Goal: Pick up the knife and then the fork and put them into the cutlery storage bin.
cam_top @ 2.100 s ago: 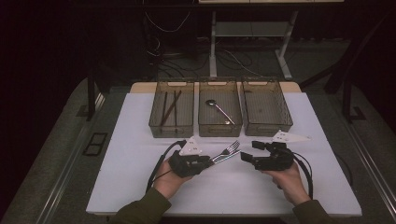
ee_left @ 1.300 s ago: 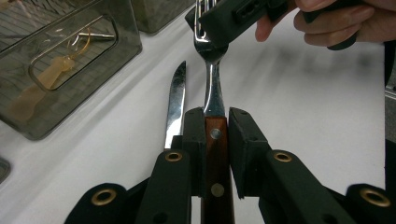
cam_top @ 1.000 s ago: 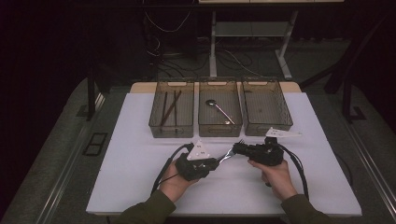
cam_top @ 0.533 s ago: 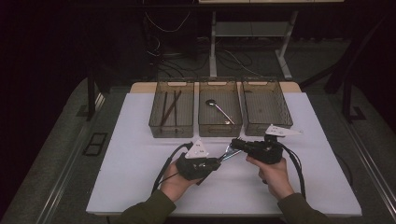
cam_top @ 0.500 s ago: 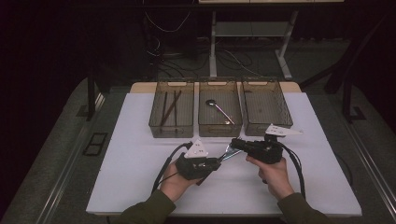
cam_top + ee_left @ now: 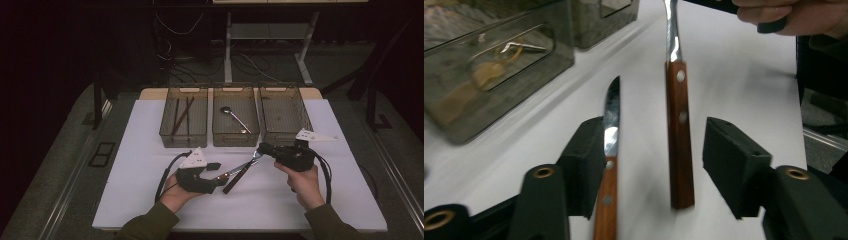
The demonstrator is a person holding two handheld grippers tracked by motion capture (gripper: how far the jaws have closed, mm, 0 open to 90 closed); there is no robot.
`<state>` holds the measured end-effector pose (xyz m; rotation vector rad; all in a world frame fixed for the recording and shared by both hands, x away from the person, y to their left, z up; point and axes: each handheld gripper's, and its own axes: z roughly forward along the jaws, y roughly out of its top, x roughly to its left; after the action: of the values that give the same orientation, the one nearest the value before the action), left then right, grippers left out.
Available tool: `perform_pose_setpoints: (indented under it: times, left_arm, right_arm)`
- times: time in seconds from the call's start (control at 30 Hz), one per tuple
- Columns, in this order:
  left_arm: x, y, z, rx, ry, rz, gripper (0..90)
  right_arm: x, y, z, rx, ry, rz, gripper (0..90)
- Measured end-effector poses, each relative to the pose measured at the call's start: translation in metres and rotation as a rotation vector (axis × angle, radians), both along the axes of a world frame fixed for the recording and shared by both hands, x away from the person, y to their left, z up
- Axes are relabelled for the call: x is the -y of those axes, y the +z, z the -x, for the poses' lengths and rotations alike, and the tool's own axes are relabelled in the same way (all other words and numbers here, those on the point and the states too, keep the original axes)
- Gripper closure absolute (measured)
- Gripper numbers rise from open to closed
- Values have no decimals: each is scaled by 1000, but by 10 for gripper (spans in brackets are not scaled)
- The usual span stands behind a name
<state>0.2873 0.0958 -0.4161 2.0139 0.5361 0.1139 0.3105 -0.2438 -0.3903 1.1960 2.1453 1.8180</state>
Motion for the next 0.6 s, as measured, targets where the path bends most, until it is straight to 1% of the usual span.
perform_pose_setpoints:
  times: [0.1, 0.2, 0.37, 0.43, 0.5, 0.57, 0.6]
  left_arm:
    - [-14, -3, 1, -4, 17, 2, 363]
    - [-25, -6, 4, -6, 26, 11, 314]
    - [-37, -13, 11, -3, 26, -11, 228]
    - [-42, -16, 12, 0, 27, -17, 185]
    - [-46, -19, 13, 6, 38, -6, 137]
    - [-50, -20, 14, 24, 49, -9, 119]
    - [-52, -20, 15, 25, 52, -10, 95]
  right_arm:
    - [6, 2, -1, -8, -14, 5, 870]
    - [13, 4, -2, -4, -30, 8, 870]
    - [24, 8, -3, 0, -61, 8, 871]
    - [27, 9, -3, 7, -72, 13, 871]
    - [31, 10, -3, 7, -85, 13, 870]
    - [34, 11, -3, 7, -93, 8, 871]
    - [36, 11, -3, 10, -97, 8, 871]
